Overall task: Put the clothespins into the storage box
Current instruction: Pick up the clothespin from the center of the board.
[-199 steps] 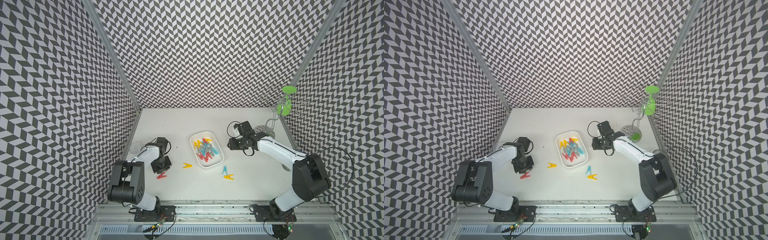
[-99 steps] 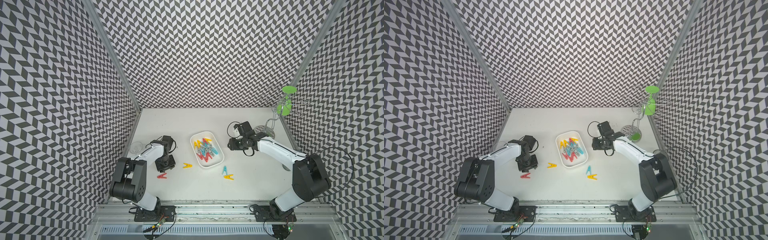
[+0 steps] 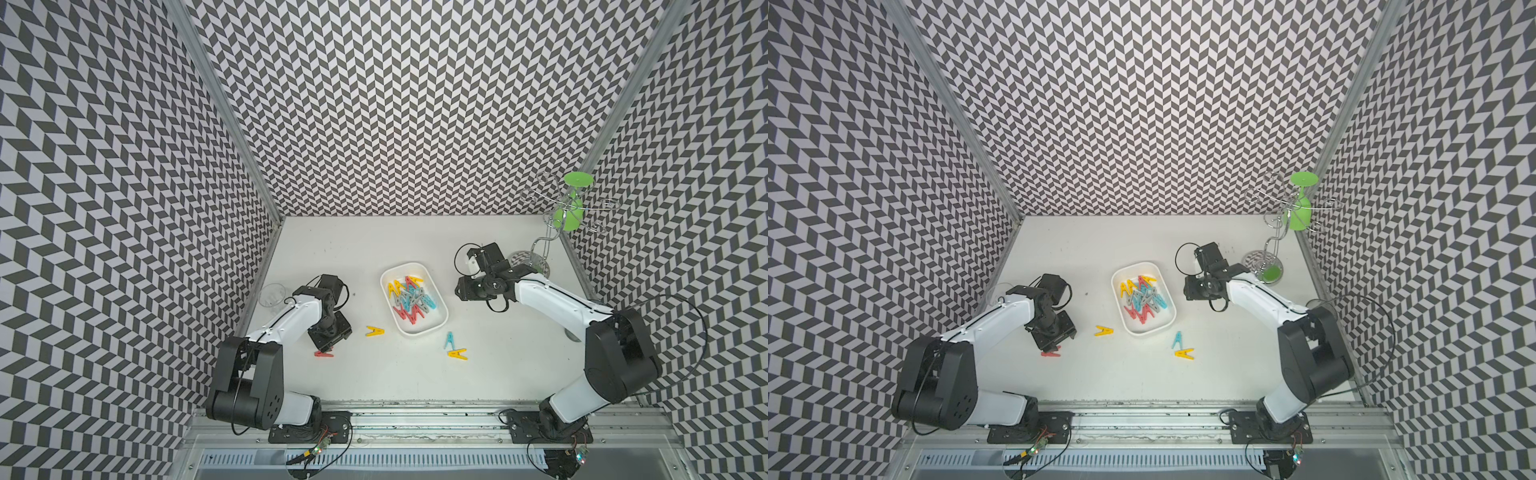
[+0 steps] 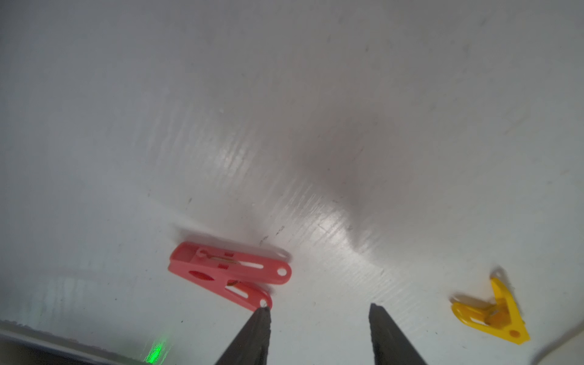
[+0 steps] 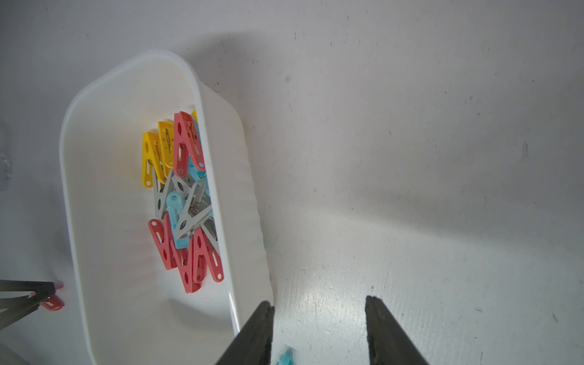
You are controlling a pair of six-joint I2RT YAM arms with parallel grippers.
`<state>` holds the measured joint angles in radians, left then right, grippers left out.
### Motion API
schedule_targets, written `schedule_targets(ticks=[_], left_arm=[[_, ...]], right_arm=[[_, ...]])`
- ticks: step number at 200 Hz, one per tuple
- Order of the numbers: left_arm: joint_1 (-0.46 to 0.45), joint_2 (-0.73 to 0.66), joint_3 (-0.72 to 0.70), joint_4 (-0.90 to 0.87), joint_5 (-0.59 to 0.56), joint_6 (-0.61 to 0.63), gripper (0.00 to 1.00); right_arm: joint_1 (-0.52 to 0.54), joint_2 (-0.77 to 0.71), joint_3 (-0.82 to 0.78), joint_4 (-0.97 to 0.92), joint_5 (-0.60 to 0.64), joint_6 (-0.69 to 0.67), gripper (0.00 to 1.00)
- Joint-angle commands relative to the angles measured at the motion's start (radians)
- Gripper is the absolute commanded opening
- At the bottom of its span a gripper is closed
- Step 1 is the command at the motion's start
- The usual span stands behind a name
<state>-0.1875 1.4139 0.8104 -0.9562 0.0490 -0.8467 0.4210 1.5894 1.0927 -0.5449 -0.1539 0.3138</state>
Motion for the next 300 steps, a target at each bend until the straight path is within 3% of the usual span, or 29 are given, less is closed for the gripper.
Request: schedule_targets(ticks=[1,60,145,243,300], left_arm=[[0.004,-0.021,-0.019,-0.022,0.011,-0.027,0.57],[0.004,-0.028,-0.051,-0.040,-0.021,-0.030,0.58],[0.026,-0.019,-0.094,0.027,-0.111,-0.038,0.47],[0.019,-0.001,-0.105,0.079,-0.101,-0.013,0.20],[-0.017,0.025,-0.036,0.087,-0.104,0.017,0.06]], right_arm=[[-0.006,-0.030,0.010,0.025,-0.007,-0.013,0.50],[-0.006,-0.041,0.001,0.028,-0.010,-0.010,0.50],[-0.005,-0.036,0.004,0.030,-0.010,-0.007,0.50],[-0.005,-0.029,0.024,0.014,0.001,-0.011,0.50],[-0.006,-0.022,0.025,0.018,0.006,-0.010,0.50]])
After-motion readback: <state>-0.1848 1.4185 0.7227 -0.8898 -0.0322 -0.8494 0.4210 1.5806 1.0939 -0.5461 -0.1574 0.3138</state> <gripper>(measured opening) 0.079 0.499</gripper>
